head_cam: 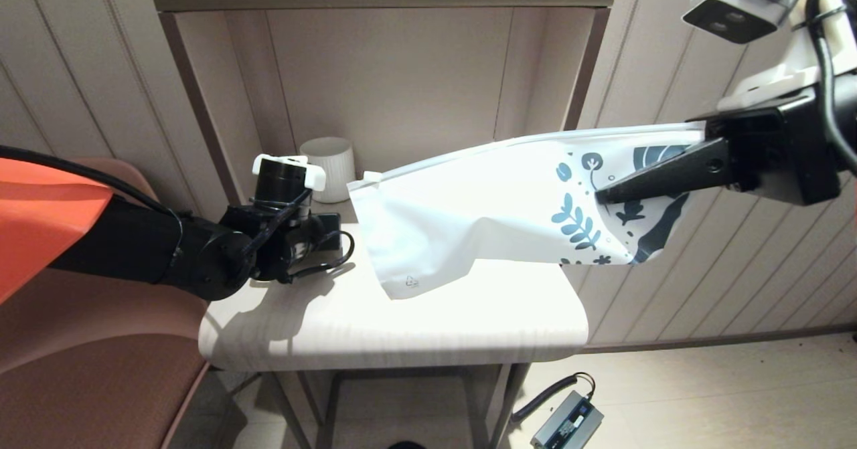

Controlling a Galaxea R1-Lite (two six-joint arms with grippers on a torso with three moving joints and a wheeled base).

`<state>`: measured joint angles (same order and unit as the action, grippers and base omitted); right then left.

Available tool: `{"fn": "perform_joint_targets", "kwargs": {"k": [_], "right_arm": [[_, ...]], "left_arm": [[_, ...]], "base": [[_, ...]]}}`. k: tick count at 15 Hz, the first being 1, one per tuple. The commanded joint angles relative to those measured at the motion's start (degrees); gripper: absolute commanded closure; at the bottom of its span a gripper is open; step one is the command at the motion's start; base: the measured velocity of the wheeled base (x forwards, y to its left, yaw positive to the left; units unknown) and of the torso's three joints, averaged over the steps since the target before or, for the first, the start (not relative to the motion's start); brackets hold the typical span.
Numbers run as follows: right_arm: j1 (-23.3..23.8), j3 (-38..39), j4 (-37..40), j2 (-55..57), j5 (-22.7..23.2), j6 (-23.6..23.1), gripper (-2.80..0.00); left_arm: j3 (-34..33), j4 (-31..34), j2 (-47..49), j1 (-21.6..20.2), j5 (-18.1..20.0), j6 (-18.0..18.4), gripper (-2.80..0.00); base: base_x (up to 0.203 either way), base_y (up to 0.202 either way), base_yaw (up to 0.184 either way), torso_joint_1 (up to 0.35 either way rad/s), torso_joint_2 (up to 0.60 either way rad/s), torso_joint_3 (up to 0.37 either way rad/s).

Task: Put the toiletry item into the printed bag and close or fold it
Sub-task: Pick up the toothpaste

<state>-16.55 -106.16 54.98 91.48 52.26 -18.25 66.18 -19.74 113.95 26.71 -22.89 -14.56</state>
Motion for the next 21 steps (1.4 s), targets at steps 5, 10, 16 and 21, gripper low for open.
{"fn": "perform_joint_targets", "kwargs": {"k": [5,10,16,21], "right_arm": [[0.2,0.3,0.5,-0.6,0.2,-0.1,0.00],[0.3,1.0,0.5,-1.2,-0.1,-0.1,0.00],[1.6,12.3,-14.8,-1.7,-17.0,-1.4,0.00],[-7.4,32.6,-49.5,-3.3,-37.0,-3.7,0.00]], "left_arm": [[-2.6,0.0,-4.0,0.8,0.2,-0.9,0.00],[-4.3,1.1,-9.3,2.2,4.1,-0.9,0.00],[0.4,3.2,-14.5,1.3,10.1,-0.2,0.00],[8.6,10.3,-17.7,0.8,21.3,-0.1,0.00]], "base": [[0.000,0.000,0.000,0.000,0.00,0.000],[0.000,0.000,0.000,0.000,0.00,0.000],[0.000,0.000,0.000,0.000,0.00,0.000],[0.000,0.000,0.000,0.000,0.00,0.000]]}}
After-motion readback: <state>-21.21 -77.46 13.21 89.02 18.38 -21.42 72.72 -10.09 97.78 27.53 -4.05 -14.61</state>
